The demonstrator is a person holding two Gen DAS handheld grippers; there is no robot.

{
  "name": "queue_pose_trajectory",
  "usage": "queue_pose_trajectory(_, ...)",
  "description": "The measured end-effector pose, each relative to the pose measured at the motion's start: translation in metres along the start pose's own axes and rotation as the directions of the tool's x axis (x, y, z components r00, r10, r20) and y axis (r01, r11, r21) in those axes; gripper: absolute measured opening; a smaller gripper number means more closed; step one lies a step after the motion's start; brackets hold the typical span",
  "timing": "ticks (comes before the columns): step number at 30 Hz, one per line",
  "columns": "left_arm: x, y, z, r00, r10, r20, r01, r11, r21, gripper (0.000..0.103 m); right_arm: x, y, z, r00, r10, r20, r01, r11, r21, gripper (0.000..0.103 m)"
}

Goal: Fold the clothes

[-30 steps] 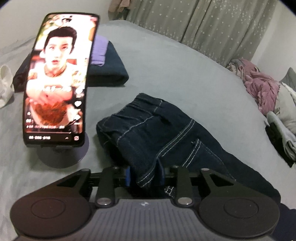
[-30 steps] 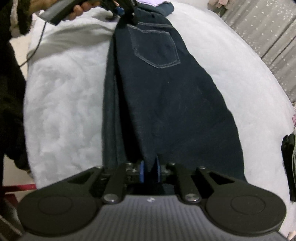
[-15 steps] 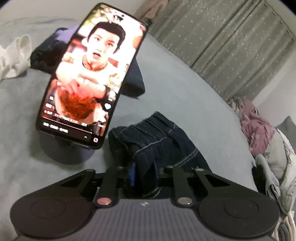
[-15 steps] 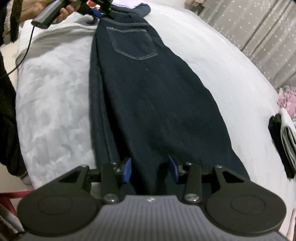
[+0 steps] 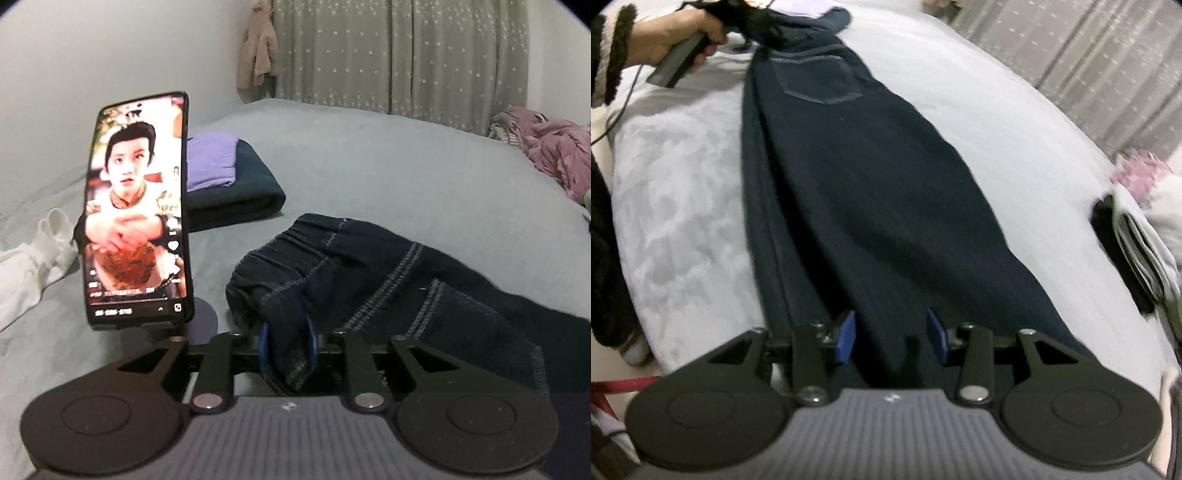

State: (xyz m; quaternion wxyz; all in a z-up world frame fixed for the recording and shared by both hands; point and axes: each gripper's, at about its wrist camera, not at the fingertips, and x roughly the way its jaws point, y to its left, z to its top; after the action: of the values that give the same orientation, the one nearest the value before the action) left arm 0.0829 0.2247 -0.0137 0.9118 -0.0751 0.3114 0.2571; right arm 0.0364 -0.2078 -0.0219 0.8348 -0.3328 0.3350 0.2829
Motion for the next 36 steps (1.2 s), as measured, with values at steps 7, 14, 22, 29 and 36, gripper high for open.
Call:
queue_pose_trajectory(7, -0.053, -0.038, -0.019, 0.989, -0.139, -0.045, 0.144, 0.98, 0.14, 0.047, -0.024, -0.026, -0.055, 0.997, -0.069, -0.044, 0.073, 0.993, 0.097, 0.045)
queue_pose_trajectory(14, -0.113, -0.104, -0.063, 0.907, -0.398, -0.136, 0.42, 0.829, 0.37, 0.048, -0.034, -0.043, -0.096, 0.992, -0.097, -0.08, 0.106, 0.987, 0.12, 0.041)
queue_pose_trajectory(22, -0.169, -0.176, -0.132, 0.779, -0.588, -0.219, 0.563, 0.501, 0.657, 0.045, -0.037, -0.056, -0.124, 0.987, -0.127, -0.097, 0.132, 0.99, 0.052, 0.04)
queue_pose_trajectory(29, -0.165, -0.214, -0.168, 0.772, -0.596, -0.222, 0.532, 0.412, 0.74, 0.025, -0.037, -0.065, -0.13, 0.984, -0.154, -0.089, 0.156, 0.988, 0.018, 0.004)
queue_pose_trajectory(36, -0.17, -0.204, -0.149, 0.742, -0.64, -0.199, 0.584, 0.47, 0.662, 0.005, -0.073, -0.069, -0.118, 0.984, -0.179, -0.016, 0.179, 0.983, 0.048, 0.002)
